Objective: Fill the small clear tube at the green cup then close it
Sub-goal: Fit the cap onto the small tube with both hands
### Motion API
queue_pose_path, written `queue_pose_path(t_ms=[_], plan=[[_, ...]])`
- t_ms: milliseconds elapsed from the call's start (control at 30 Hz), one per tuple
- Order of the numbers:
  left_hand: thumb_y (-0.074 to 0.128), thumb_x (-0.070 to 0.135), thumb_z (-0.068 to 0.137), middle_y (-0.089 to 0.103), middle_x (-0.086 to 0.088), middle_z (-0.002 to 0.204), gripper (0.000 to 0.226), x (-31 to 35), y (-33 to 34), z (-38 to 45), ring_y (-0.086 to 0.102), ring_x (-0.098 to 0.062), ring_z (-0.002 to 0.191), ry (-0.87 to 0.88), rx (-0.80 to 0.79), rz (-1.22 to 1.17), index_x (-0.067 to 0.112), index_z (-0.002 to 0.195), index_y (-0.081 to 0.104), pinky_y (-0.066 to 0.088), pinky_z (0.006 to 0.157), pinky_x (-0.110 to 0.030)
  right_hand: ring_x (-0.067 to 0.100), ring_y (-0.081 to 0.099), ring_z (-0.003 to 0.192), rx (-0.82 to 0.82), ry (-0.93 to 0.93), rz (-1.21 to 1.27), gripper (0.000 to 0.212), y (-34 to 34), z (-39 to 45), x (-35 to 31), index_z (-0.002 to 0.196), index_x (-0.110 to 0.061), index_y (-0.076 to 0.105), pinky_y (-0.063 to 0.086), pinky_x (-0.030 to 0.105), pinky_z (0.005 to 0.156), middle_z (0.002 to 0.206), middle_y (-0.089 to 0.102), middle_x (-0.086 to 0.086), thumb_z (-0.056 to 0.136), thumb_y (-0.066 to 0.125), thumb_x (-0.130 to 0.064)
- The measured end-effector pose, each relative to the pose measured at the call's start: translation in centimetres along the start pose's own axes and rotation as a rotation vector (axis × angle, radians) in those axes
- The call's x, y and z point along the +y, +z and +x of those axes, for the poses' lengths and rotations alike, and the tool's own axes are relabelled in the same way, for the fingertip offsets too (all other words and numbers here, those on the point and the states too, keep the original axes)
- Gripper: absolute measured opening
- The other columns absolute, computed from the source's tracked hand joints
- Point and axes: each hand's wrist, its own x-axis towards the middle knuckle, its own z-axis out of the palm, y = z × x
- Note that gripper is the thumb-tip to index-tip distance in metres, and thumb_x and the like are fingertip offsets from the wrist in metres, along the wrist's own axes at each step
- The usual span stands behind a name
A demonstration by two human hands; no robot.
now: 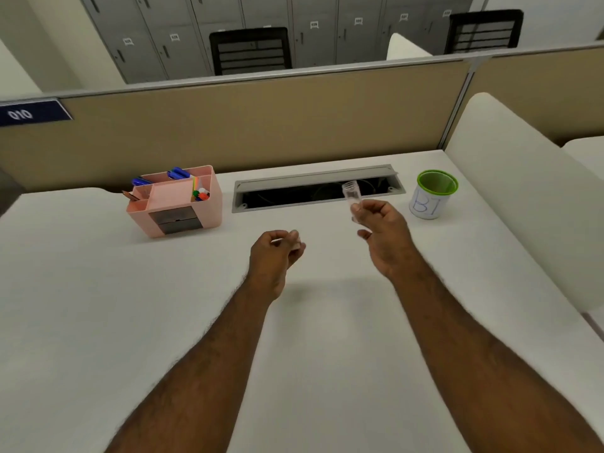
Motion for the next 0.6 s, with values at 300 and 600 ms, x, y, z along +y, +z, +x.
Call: queue_pose_path(t_ms=[300, 600], plan=[[0.068, 0.018, 0.085, 0.072, -0.006, 0.098, 0.02, 4.8, 1.4, -2.8, 0.07, -0.018, 0.094, 0.212, 0.019, -0.095, 0.01, 0.102, 0.062, 0.056, 0.083, -0.026, 0.019, 0.065, 0.094, -0.033, -0.032, -0.243, 0.021, 3.5, -5.6, 1.9, 0.092, -0.026, 0.06, 0.057, 0.029, 0.065, 0.098, 0.066, -0.011, 0.079, 0.077, -0.024], [0.068, 0.021, 0.085, 0.072, 0.001, 0.099, 0.012, 4.5, 0.5, -4.3, 0.068, -0.019, 0.096, 0.331, 0.015, 0.163, 0.024, 0.096, 0.066, 0.055, 0.072, -0.013, 0.017, 0.065, 0.086, -0.053, -0.14, -0.353, 0.025, 4.6, -6.7, 1.5, 0.091, -0.028, 0.057, 0.057, 0.022, 0.062, 0.094, 0.064, -0.01, 0.078, 0.078, -0.024]])
